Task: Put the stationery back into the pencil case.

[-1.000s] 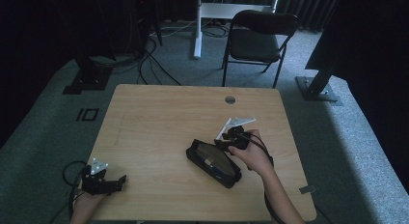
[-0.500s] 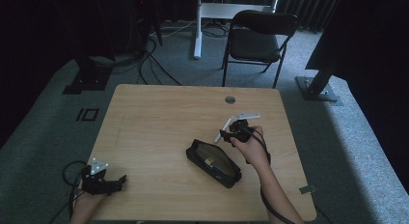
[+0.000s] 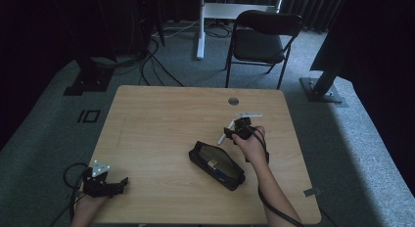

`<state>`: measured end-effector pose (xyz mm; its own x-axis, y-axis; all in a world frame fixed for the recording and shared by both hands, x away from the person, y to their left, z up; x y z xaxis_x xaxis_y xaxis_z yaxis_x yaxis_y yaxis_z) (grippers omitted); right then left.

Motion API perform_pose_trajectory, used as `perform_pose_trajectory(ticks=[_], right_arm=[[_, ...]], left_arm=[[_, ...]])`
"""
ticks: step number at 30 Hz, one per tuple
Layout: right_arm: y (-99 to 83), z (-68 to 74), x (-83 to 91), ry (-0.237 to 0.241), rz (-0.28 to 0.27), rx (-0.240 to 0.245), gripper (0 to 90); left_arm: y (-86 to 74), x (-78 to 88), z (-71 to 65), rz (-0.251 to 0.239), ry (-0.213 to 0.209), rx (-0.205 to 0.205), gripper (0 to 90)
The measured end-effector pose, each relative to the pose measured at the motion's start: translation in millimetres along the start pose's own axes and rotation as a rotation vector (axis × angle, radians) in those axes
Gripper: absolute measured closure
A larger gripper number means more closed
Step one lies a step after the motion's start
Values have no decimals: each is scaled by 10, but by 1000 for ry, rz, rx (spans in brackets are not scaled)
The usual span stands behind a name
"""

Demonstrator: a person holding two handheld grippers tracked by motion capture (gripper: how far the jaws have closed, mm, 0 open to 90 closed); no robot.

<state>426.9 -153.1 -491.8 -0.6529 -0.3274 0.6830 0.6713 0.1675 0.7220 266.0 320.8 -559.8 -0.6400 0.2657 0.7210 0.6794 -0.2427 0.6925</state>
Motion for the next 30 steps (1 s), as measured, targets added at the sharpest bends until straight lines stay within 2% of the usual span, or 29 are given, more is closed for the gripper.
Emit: perform_pose_trajectory(ticks=[4, 10, 20, 23, 25, 30], right_arm=[[-13, 8, -86, -21, 9, -5, 478], [-37, 11, -225, -45, 25, -54, 464], [-76, -4, -397, -58, 66, -124, 464], [-72, -2, -433, -70, 72, -134, 464], [-78, -3, -461, -88, 80, -123, 464], [-88, -7, -526, -92, 99, -137, 465]], left_arm=[[0, 0, 0, 0, 0, 0, 3], [0, 0, 0, 0, 0, 0, 3], [0, 0, 0, 0, 0, 0, 3], [0, 0, 0, 0, 0, 0, 3], [0, 0, 0, 0, 0, 0, 3], [0, 0, 0, 0, 0, 0, 3]])
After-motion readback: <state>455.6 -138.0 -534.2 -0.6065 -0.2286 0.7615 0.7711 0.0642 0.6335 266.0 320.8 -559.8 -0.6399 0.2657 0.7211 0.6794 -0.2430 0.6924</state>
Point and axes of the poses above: each handheld gripper's, and its own axes: x roughly backward along the jaws, y roughly out of its top, z roughly to its left, the point moved 1 cm from there along -x, roughly forward along the jaws, and after that the axes turned 3 degrees about -y, right-handed, at the moved point
